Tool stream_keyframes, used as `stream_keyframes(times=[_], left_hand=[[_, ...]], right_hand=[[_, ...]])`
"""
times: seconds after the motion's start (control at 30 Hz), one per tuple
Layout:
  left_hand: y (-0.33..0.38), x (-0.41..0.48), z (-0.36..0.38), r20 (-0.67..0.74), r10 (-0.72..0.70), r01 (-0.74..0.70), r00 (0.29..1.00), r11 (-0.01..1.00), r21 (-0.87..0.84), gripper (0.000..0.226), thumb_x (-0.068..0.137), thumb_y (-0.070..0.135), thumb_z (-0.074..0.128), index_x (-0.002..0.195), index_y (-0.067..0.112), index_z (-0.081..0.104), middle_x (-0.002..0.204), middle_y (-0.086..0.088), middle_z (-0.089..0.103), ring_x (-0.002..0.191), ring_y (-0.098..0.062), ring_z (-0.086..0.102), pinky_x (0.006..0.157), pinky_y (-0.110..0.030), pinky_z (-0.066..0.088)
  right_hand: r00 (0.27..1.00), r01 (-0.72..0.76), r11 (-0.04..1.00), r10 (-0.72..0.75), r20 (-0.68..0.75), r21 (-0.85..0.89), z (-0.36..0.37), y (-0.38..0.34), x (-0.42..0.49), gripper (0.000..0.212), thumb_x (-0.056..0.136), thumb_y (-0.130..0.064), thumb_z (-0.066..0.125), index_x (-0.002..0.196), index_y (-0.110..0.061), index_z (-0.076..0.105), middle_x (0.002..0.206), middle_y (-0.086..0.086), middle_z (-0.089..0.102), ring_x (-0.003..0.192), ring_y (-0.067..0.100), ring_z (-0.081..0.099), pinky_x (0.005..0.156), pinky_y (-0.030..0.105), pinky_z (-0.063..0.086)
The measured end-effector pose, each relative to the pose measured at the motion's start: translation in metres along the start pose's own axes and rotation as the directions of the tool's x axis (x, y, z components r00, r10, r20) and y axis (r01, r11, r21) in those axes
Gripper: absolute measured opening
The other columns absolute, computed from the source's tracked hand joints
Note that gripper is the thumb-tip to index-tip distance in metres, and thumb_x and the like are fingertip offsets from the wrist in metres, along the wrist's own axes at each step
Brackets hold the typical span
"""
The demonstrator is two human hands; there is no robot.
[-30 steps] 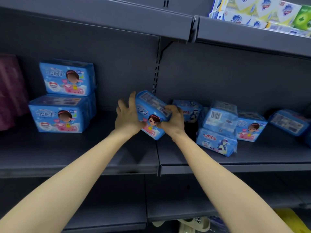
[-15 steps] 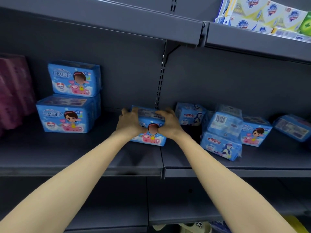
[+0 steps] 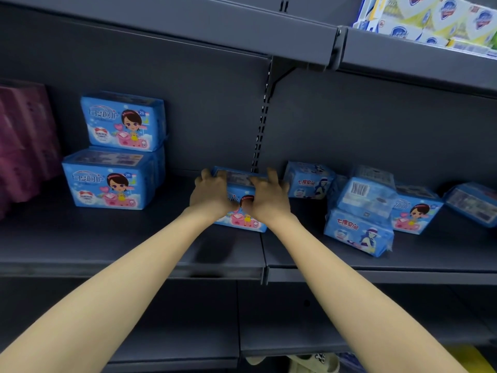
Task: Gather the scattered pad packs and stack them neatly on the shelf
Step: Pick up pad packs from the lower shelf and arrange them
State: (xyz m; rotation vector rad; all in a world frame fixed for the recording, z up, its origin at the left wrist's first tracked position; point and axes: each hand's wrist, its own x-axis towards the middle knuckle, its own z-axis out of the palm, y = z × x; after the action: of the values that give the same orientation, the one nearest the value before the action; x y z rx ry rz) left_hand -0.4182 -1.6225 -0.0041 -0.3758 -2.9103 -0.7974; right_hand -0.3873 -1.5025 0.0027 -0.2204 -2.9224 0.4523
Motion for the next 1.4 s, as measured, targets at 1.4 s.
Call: stream_keyframes(times=[1.4], left_hand=[[-0.051, 0.03, -0.04, -0.156, 0.052, -0.05, 0.986, 0.999, 0.019, 0.061, 0.078, 0.021, 0.071, 0.134, 0.014, 0.046, 0.136, -0.009, 0.034, 0.119, -0.03, 0.044, 0.105, -0.031, 0.028]], right_hand=[[0.982, 0.143, 0.988, -0.133, -0.13, 0.066, 0.023, -0.063, 0.055, 0.05, 0.082, -0.012, 0.065, 0.13, -0.017, 0.051, 0.127, 0.006, 0.049, 0.114, 0.035, 0.05, 0.079, 0.032, 0.046]])
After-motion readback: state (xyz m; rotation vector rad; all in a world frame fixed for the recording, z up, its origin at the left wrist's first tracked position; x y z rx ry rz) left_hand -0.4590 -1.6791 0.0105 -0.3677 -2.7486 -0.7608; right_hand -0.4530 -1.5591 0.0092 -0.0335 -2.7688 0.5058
